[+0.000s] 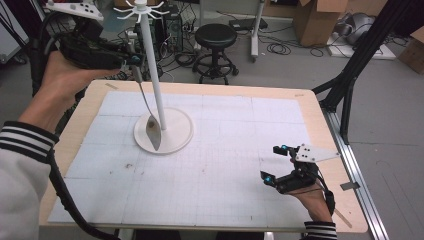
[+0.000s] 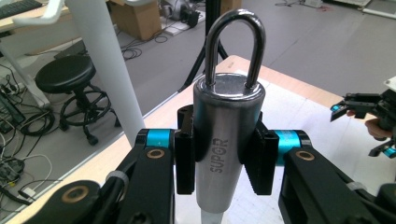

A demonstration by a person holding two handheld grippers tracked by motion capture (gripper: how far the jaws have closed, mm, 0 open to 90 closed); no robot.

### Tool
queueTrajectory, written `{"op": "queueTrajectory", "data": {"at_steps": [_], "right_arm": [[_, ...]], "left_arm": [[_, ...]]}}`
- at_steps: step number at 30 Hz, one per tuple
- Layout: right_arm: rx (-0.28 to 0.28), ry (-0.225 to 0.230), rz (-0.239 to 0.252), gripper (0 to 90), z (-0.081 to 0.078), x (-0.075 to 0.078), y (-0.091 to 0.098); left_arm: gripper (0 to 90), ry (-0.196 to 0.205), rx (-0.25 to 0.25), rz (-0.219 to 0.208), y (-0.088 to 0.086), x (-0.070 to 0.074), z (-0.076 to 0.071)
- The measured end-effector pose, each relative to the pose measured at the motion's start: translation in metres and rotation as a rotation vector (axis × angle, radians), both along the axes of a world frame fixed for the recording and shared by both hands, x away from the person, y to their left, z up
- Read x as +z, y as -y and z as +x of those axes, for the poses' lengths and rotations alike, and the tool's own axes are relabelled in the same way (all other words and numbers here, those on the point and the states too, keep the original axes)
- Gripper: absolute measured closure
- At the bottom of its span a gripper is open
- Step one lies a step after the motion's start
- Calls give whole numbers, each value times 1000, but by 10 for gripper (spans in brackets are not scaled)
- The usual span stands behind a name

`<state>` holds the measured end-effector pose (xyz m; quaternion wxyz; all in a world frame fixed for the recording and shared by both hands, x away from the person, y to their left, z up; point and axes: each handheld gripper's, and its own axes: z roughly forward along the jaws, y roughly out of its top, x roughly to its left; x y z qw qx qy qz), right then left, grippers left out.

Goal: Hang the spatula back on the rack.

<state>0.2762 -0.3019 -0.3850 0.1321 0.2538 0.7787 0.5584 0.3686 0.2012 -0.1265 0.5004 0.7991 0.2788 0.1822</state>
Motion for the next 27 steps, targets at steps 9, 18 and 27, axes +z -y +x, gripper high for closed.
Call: {"op": "queueTrajectory", "data": {"at_steps": [9,18,27], "right_arm": [[-2,9,2,4,-2,1,-1],[-5,9,6,4,-1,-1,1],[-9,2,10,4,0,-3,3]], "left_arm": [[688,1,15,19,3,1,13],[688,-7,32,23,5,2,22],[688,-12,53,31,9,4,27]]}}
